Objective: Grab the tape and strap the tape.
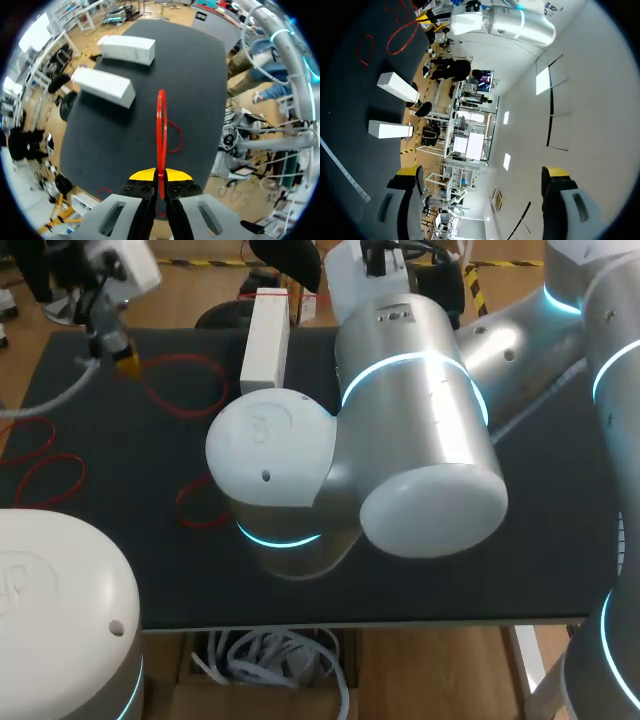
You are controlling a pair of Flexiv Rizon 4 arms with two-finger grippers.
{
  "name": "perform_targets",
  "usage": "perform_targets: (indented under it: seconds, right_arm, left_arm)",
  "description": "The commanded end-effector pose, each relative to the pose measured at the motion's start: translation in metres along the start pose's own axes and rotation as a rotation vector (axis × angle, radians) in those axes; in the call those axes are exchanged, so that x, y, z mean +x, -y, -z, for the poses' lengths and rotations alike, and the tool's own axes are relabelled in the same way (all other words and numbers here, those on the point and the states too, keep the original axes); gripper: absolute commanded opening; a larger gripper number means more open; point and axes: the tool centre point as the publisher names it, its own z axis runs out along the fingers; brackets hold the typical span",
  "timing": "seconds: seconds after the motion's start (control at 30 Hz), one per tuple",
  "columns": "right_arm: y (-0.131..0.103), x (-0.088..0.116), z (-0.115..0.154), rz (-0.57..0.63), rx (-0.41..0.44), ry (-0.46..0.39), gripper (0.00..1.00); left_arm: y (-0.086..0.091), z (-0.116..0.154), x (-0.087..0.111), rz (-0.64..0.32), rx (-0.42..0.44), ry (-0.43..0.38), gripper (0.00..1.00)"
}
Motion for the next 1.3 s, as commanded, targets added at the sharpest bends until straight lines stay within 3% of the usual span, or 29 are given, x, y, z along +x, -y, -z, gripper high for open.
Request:
perform_targets:
  seconds: [0.03,0.27,0.4,0.57,0.63,0.83,0.87,0.9,0.93,1.3]
  right_arm:
    - [0.001,-0.002,0.001,0.003,-0.002,-0.004,1.00]
    - [0.001,-0.002,0.001,0.003,-0.002,-0.004,1.00]
    - [0.001,-0.002,0.001,0.003,-0.002,-0.004,1.00]
    - [0.001,-0.002,0.001,0.003,-0.002,-0.004,1.00]
    - [0.001,-0.002,0.001,0.003,-0.002,-0.004,1.00]
    - [0.001,-0.002,0.001,0.003,-0.002,-0.004,1.00]
    - [0.001,-0.002,0.001,0.003,-0.002,-0.004,1.00]
    - [0.001,-0.002,0.001,0.003,-0.002,-0.004,1.00]
    - [0.001,-0.002,0.001,0.003,-0.002,-0.004,1.00]
    - [0.001,-0.002,0.001,0.003,-0.002,-0.004,1.00]
  left_arm:
    - [-0.041,-0.022,-0.002,0.043,-0.004,-0.019,0.00]
    - [-0.110,-0.037,-0.014,0.174,-0.060,-0.059,0.00]
    - [-0.141,-0.036,-0.028,0.189,-0.143,-0.096,0.00]
    - [-0.162,-0.036,-0.037,0.202,-0.235,-0.161,0.00]
    - [-0.167,-0.035,-0.039,0.216,-0.228,-0.158,0.00]
    - [-0.166,-0.038,-0.046,0.238,-0.241,-0.180,0.00]
    - [-0.165,-0.038,-0.046,0.253,-0.232,-0.185,0.11]
    - [-0.165,-0.038,-0.046,0.260,-0.221,-0.184,0.73]
    - [-0.163,-0.038,-0.046,0.260,-0.211,-0.186,1.00]
    - [-0.157,-0.038,-0.043,0.250,-0.205,-0.171,1.00]
